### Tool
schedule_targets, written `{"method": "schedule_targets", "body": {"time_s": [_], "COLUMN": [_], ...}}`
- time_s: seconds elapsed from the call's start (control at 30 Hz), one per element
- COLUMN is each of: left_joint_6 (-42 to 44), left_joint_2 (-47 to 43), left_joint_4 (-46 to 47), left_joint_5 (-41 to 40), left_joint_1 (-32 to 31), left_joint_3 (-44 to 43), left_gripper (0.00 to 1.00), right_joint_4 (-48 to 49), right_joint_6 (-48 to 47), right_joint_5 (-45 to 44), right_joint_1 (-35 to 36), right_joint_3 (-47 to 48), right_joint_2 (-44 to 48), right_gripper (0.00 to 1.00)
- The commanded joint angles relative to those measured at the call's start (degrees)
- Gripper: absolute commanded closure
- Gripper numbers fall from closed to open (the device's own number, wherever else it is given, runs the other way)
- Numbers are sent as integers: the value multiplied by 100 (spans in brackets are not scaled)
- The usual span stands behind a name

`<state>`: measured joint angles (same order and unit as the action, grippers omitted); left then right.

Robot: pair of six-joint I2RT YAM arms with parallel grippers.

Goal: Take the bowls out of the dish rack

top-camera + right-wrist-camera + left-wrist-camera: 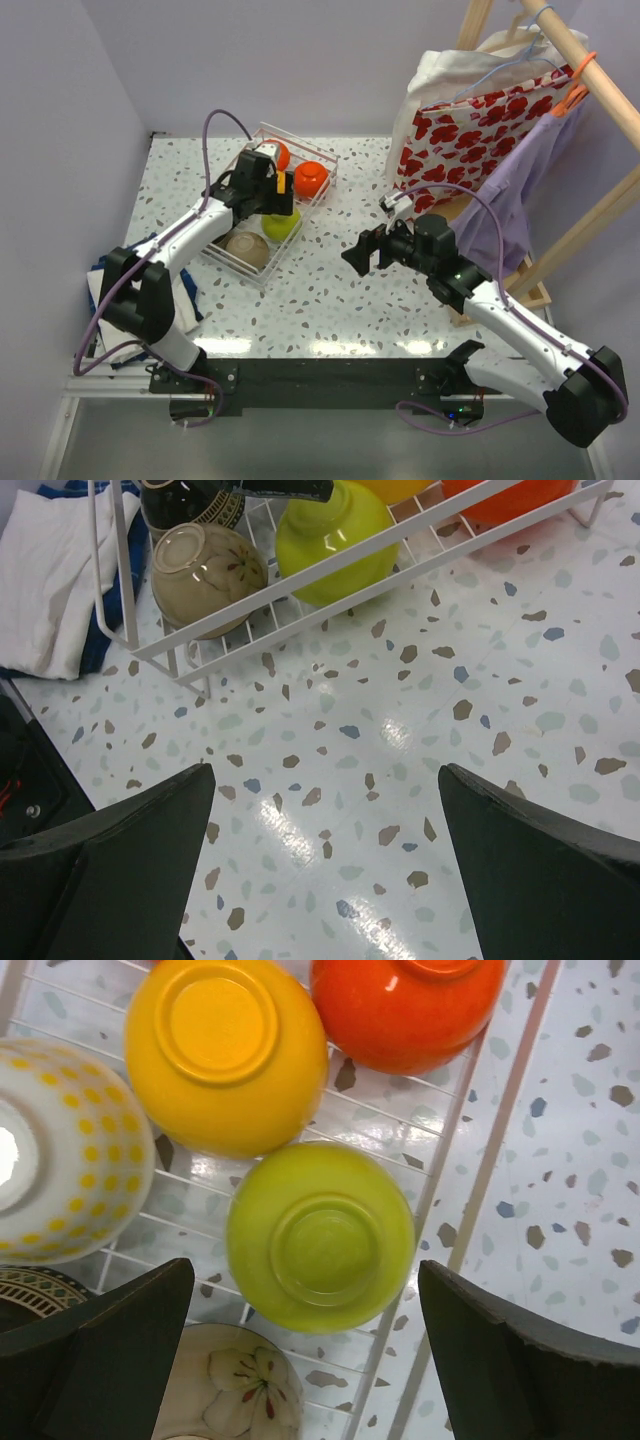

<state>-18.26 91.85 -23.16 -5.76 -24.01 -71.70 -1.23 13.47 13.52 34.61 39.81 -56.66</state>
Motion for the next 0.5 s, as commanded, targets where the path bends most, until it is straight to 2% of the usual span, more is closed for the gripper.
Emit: {"method": "schedule_targets", "body": {"time_s": [0.0, 0.23, 0.47], "left_joint_6": [463, 1508, 1800], "left_joint_2": [122, 702, 1624], "left_joint_4": [-92, -224, -602], "left_joint_5": [-926, -1795, -2157], "left_joint_1": [-77, -490, -587], "left_joint_3": [-397, -1143, -2321], "left_gripper": [0, 0, 0], "right_joint_4": [229, 203, 141], "right_joint_6": [85, 138, 85], "right_joint_5": [177, 257, 248], "right_joint_1": [37, 46, 37], "right_joint_3": [71, 115, 97], "right_joint_2": [-90, -161, -99], "right_gripper": [1, 1, 1]}}
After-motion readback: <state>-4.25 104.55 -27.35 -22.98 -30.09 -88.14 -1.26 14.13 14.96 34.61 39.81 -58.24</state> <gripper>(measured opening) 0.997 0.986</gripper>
